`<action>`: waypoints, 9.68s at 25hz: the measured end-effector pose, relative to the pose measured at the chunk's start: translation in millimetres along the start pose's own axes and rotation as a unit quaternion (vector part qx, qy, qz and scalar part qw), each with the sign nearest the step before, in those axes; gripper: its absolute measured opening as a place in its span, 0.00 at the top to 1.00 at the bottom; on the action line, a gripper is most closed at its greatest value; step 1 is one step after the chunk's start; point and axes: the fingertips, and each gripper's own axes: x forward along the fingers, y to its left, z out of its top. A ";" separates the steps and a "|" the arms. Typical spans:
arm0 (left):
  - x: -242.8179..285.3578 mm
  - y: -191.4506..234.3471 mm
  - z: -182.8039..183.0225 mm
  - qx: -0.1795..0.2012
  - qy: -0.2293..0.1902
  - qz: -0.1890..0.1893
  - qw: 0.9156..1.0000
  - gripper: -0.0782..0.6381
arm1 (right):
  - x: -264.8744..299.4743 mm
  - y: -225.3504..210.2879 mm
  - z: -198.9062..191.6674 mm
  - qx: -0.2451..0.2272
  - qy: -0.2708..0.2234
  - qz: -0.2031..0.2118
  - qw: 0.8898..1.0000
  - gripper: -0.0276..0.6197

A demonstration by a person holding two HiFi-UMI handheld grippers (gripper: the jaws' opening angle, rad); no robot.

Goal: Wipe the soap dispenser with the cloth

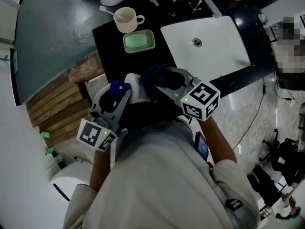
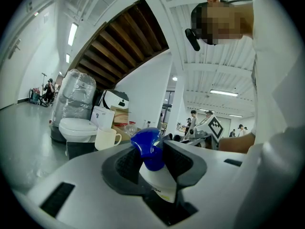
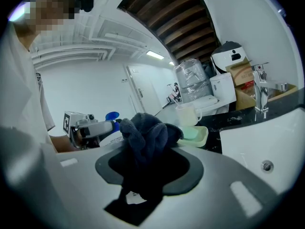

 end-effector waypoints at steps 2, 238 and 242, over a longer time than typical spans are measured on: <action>0.1 0.3 -0.1 -0.001 -0.001 0.000 1.000 0.71 | -0.2 -0.8 -1.5 0.000 0.004 -0.003 1.000 0.73; -0.4 -50.7 14.0 0.020 -0.018 -0.038 0.999 0.67 | -103.2 31.8 73.0 0.068 -0.156 0.039 0.985 0.73; -8.3 -47.6 24.6 0.031 -0.033 -0.029 0.999 0.67 | -108.6 34.2 83.5 0.027 -0.170 0.013 0.985 0.73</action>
